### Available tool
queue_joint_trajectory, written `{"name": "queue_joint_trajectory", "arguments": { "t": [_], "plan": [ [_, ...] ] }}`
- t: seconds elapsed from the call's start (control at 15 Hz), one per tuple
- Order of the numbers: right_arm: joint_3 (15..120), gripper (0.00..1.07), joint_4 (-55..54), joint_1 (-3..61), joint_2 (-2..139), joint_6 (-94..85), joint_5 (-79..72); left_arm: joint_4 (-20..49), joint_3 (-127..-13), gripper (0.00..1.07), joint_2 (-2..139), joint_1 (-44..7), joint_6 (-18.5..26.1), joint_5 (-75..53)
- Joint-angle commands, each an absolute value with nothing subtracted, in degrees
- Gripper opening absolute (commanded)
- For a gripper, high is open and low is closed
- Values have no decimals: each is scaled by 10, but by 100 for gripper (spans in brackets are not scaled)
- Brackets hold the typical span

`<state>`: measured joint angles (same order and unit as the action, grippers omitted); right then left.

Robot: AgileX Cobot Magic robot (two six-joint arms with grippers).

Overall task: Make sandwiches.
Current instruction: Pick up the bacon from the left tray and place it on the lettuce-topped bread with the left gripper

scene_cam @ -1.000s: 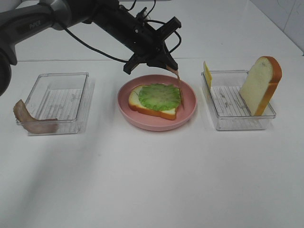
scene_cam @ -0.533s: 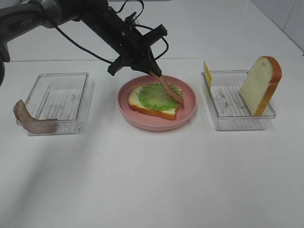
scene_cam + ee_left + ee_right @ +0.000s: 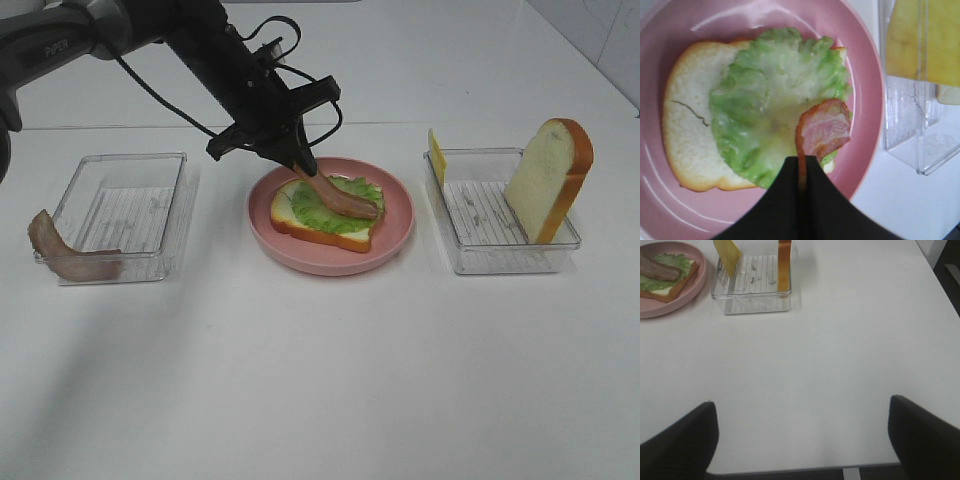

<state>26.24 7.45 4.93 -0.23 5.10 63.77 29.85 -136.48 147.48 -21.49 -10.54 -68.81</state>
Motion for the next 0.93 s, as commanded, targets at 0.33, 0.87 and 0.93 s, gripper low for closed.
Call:
{"name": "queue_joint_trajectory", "arguments": {
  "t": [0.33, 0.87, 0.93],
  "plan": [
    [262, 90, 73, 47, -19, 48, 637, 236, -1366, 56, 1473, -234, -101, -689],
    [262, 90, 73, 47, -19, 48, 637, 184, -1372, 79, 1467, -234, -95, -735],
    [262, 90, 73, 47, -19, 48, 637, 158, -1387, 79, 1462, -234, -97, -753]
  ]
}}
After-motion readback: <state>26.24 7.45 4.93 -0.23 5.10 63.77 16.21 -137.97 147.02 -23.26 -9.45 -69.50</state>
